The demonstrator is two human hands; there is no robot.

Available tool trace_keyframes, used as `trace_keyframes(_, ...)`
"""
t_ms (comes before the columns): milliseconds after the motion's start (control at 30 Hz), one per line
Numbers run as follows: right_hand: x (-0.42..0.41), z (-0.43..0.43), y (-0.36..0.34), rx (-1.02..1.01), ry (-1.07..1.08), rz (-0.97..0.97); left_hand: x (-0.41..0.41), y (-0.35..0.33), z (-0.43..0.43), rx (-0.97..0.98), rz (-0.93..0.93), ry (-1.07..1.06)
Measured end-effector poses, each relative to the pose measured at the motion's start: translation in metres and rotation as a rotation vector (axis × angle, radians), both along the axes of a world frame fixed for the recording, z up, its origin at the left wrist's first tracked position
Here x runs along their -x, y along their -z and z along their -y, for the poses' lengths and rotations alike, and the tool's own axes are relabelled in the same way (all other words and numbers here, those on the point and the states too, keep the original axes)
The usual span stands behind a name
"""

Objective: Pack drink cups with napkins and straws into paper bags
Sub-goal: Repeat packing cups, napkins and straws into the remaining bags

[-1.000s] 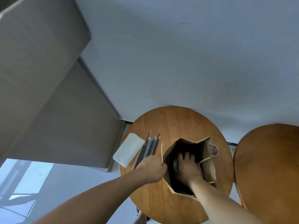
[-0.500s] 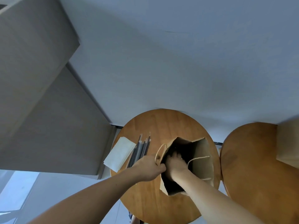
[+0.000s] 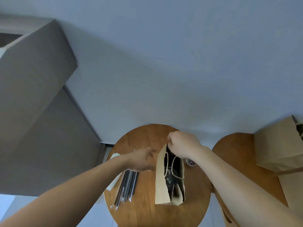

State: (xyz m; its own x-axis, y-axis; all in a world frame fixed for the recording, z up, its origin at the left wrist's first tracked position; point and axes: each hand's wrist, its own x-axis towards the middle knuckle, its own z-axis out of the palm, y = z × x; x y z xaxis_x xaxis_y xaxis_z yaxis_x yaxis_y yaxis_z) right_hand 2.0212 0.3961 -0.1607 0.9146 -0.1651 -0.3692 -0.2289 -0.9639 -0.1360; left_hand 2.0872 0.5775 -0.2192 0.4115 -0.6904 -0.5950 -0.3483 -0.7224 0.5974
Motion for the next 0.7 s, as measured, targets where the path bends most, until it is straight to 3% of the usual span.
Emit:
trace_keyframes(200, -0.028, -0.047, 0.028, -0.304, 0.122, 0.111, -0.027, 0.015, -0.038, -0.019, 0.178, -0.240)
trace_keyframes(433, -0.064, -0.125, 0.111, -0.463, 0.226, -0.120, -0.055, 0.062, -0.107, -0.109, 0.119, -0.385)
trace_keyframes(700, -0.073, -0.178, 0.214, -0.488, 0.399, -0.265, -0.068, 0.123, -0.152, -0.216, 0.092, -0.531)
